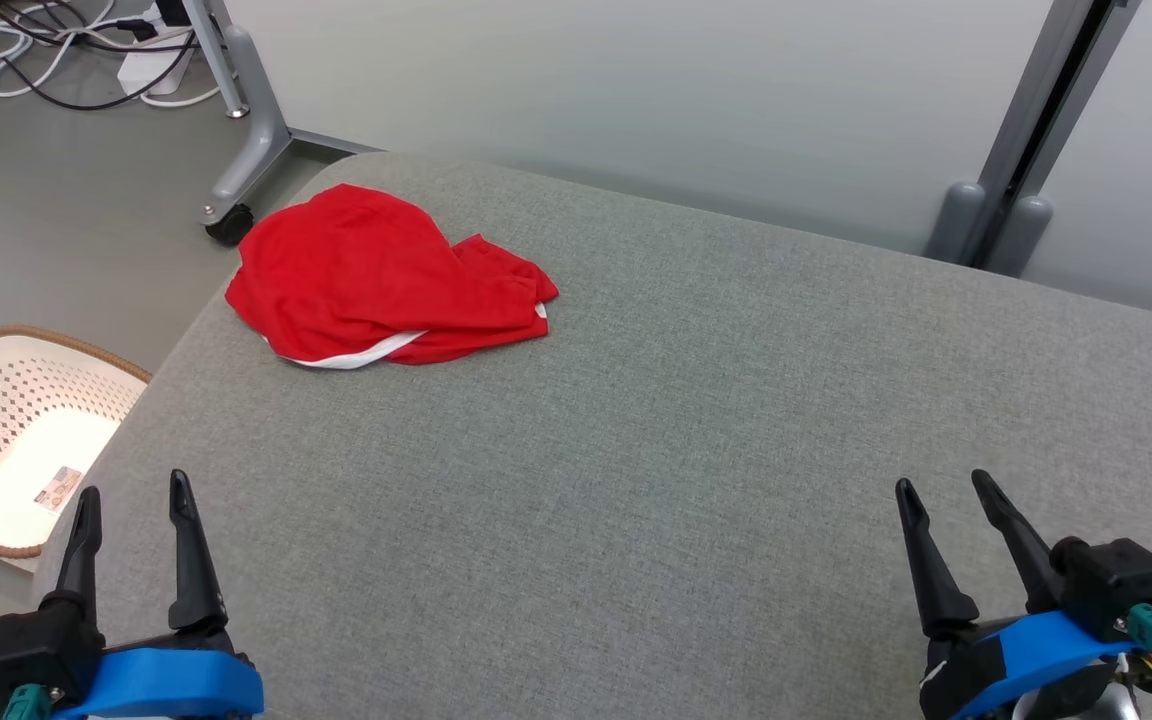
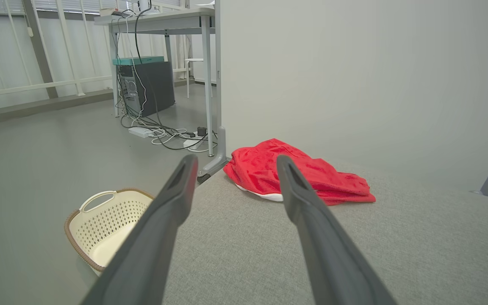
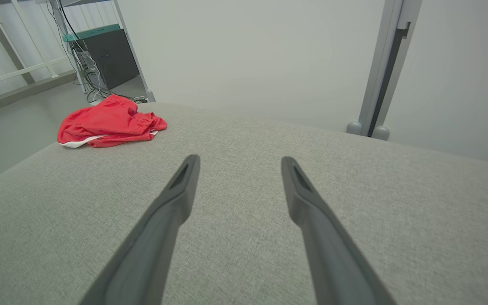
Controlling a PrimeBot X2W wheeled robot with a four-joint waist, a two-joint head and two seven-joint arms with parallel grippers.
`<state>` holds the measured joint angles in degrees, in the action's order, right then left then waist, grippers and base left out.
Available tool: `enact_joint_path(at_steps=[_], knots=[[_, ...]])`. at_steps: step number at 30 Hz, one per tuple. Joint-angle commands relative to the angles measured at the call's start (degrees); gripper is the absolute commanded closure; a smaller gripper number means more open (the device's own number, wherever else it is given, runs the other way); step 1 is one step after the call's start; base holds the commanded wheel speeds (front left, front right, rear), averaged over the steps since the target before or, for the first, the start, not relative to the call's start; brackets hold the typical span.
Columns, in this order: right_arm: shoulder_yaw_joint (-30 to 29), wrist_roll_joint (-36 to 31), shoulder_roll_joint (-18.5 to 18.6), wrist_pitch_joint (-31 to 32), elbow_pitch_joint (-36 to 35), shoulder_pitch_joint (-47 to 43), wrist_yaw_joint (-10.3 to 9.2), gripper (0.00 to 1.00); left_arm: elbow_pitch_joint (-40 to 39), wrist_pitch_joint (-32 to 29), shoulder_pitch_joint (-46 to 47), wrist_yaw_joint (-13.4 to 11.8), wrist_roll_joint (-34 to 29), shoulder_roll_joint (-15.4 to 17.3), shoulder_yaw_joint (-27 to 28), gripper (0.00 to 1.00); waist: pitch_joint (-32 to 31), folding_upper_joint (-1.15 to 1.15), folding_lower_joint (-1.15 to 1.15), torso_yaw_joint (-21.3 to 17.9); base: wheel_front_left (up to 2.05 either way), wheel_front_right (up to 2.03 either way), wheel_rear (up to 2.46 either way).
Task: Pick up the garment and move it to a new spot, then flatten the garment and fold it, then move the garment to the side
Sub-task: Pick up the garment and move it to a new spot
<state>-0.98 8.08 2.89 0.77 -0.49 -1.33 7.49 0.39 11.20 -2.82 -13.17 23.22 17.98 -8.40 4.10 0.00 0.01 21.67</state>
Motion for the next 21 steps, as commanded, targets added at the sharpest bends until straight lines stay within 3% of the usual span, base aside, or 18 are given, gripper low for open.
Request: enact_joint_path(at_steps=[1, 11, 21], knots=[[0.08, -0.45, 0.01, 0.12, 0.2, 0.77, 0.01, 0.0, -0.17, 0.29, -0.51, -0.32, 0.25, 0.39, 0.13, 0.0, 0.04, 0.0, -0.01, 0.1, 0.0, 0.0, 0.0], [0.62, -1.26, 0.08, 0.52, -0.74, 1.59, 0.01, 0.0, 0.51, 0.47, 4.02, 0.07, 1.22, 1.02, 1.25, 0.0, 2.03, 0.0, -0.01, -2.01, 0.0, 0.0, 0.0], [-0.17, -2.59, 2.39, 2.11, -5.51, 6.92, 0.01, 0.0, 6.49, 0.07, 23.28, 2.73, 2.81, 4.48, 4.43, 0.0, 12.05, 0.0, -0.01, -7.93, 0.0, 0.0, 0.0]])
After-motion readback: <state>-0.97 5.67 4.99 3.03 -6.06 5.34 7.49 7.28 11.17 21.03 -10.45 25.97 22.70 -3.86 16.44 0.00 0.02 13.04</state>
